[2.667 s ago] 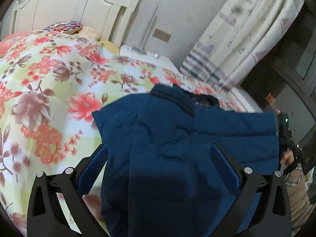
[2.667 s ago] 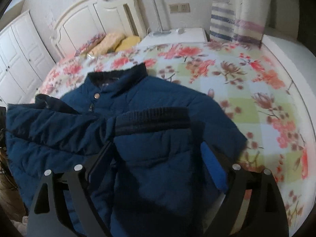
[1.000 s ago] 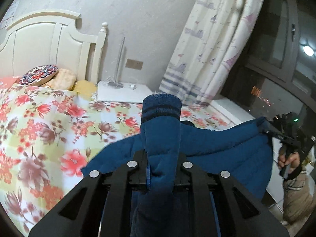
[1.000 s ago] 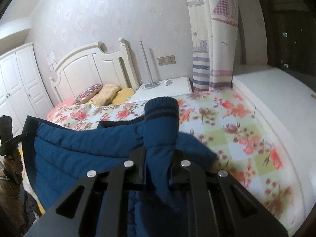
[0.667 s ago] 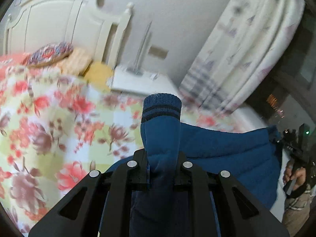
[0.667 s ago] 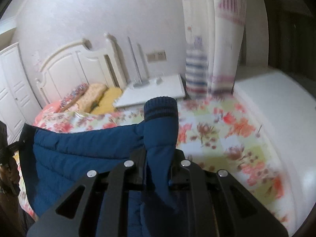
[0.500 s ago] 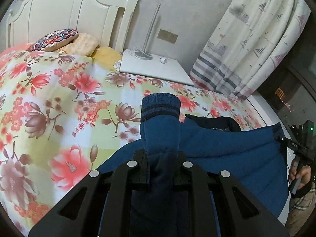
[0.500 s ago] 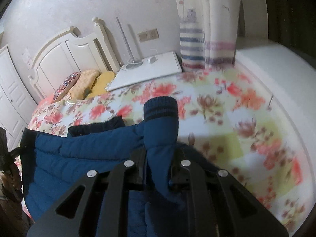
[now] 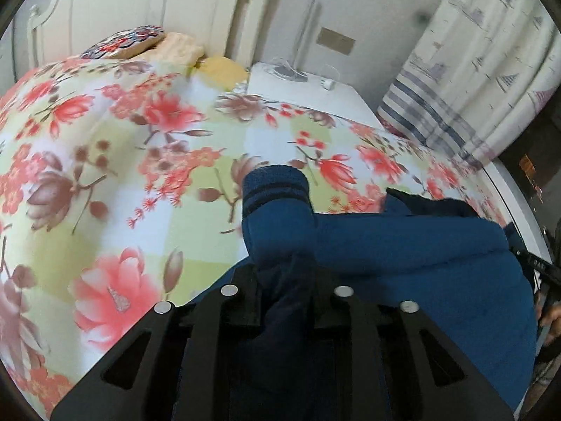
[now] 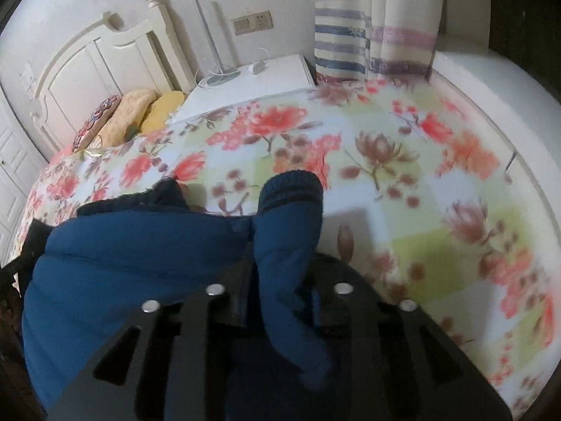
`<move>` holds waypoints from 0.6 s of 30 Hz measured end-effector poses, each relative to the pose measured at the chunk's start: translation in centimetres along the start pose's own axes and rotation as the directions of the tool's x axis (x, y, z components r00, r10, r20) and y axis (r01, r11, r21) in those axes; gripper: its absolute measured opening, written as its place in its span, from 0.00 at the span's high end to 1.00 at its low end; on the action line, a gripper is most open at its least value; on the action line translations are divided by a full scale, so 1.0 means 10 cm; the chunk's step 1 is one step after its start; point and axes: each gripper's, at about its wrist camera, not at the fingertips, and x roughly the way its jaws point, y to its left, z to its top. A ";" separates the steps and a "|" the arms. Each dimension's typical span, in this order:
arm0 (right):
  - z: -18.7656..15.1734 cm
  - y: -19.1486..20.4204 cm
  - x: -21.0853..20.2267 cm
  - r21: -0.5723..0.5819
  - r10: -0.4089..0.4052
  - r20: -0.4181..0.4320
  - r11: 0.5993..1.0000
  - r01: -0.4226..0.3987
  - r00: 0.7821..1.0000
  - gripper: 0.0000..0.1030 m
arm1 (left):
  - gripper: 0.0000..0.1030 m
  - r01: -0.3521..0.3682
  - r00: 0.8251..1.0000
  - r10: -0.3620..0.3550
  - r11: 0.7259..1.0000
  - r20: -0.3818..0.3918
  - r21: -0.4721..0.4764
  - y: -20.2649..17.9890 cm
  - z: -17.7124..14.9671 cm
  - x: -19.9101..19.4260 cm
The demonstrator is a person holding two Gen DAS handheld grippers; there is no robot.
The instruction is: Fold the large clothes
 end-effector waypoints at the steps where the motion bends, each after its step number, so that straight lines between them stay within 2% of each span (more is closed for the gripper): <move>1: 0.00 -0.01 -0.03 0.004 -0.011 0.004 1.000 0.011 1.000 0.64 | 0.71 -0.008 1.000 0.008 1.000 0.009 -0.002 0.01 0.01 -0.04; 3: 0.01 -0.02 -0.12 0.005 -0.037 0.024 0.999 0.037 0.999 0.56 | 0.60 -0.066 0.997 0.065 0.998 0.043 0.008 -0.03 0.03 -0.16; 4: 0.02 0.00 -0.25 0.005 -0.045 0.061 0.999 0.045 0.997 0.55 | 0.45 -0.090 0.994 0.089 0.996 0.068 0.013 -0.04 0.05 -0.24; 5: 0.03 0.02 -0.34 -0.001 -0.045 0.090 0.999 0.046 0.995 0.55 | 0.32 -0.129 0.983 0.126 0.991 0.136 0.014 -0.09 0.07 -0.41; 6: 0.05 0.09 -0.47 -0.015 -0.041 0.131 0.999 0.043 0.990 0.51 | 0.05 -0.152 0.967 0.146 0.988 0.211 0.010 -0.15 0.08 -0.57; 8: 0.08 0.31 -0.69 -0.065 0.000 0.185 0.998 0.012 0.983 0.46 | 0.05 -0.149 0.928 0.137 0.989 0.347 0.010 -0.29 0.06 -0.86; 9: 0.09 0.43 -0.76 -0.097 0.021 0.197 0.995 -0.001 0.980 0.45 | 0.05 -0.134 0.921 0.112 0.990 0.373 0.033 -0.41 0.08 -0.98; 11: 0.11 0.74 -0.81 -0.183 0.057 0.203 0.983 -0.020 0.977 0.45 | 0.05 -0.128 0.938 0.088 0.987 0.335 0.099 -0.67 0.14 -1.00; 13: 0.06 1.14 -0.74 -0.289 0.103 0.167 0.956 -0.051 0.981 0.45 | 0.05 -0.188 0.952 0.134 0.966 0.276 0.179 -0.99 0.16 -0.85; 16: -0.06 1.55 -0.49 -0.384 0.079 0.098 0.923 -0.035 0.992 0.46 | 0.05 -0.234 0.960 0.178 0.935 0.217 0.265 -1.29 0.10 -0.51; 18: -0.11 1.67 -0.35 -0.394 0.068 0.062 0.918 -0.038 0.996 0.50 | 0.05 -0.252 0.962 0.207 0.923 0.178 0.290 -1.38 0.05 -0.30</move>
